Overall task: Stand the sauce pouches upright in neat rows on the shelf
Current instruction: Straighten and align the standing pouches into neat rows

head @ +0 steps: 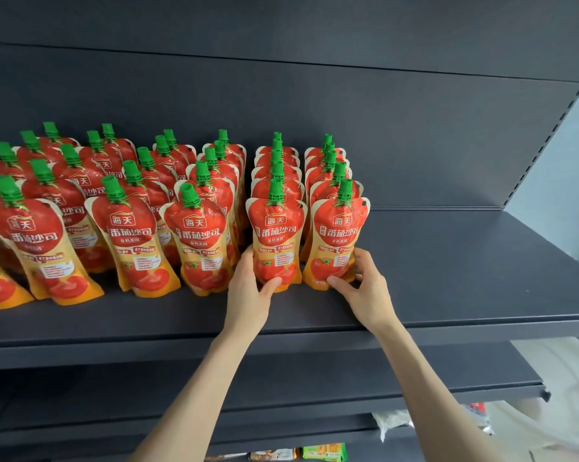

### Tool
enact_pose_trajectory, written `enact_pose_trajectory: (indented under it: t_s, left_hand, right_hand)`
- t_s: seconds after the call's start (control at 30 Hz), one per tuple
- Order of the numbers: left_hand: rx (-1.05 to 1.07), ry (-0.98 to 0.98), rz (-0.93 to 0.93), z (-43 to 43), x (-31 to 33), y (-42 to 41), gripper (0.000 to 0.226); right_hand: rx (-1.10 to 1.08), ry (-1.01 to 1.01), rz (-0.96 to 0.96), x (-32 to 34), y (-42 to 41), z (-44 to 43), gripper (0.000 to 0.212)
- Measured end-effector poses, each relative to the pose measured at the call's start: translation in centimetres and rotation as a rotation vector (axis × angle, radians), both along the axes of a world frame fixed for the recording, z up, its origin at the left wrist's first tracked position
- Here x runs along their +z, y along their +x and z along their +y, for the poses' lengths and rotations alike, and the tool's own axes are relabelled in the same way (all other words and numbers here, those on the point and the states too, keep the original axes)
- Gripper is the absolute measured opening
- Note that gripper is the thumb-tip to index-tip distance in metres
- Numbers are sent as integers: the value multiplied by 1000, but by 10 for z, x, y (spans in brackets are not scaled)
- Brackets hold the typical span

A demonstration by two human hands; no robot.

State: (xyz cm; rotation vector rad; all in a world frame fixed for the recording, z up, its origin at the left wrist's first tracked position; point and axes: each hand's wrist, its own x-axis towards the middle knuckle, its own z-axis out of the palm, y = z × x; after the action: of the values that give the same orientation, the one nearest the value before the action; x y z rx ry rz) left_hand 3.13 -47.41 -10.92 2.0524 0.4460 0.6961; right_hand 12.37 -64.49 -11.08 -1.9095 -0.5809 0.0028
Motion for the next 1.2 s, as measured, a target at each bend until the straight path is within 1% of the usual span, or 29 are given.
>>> enact_pose_trajectory:
  t_s: [0.23,0.57,0.83,1.0,1.2]
  left_hand:
    - [-4,2,19,1,-1,2,62]
    - [-7,-11,12,2,-4,2,61]
    - [9,-43,-4,3,-6,3,66]
    - [0,-64,-11,3,-5,2,65]
    - [14,-29,-13,2,-7,4,60]
  right_hand:
    - [-1,-9,2,-1,2,0,49]
    - [56,-16,25,0,9,-8,47]
    - [43,79,131,6,7,4,59]
    - [50,90,166,6,13,5,55]
    - [70,65,184,6,17,1,53]
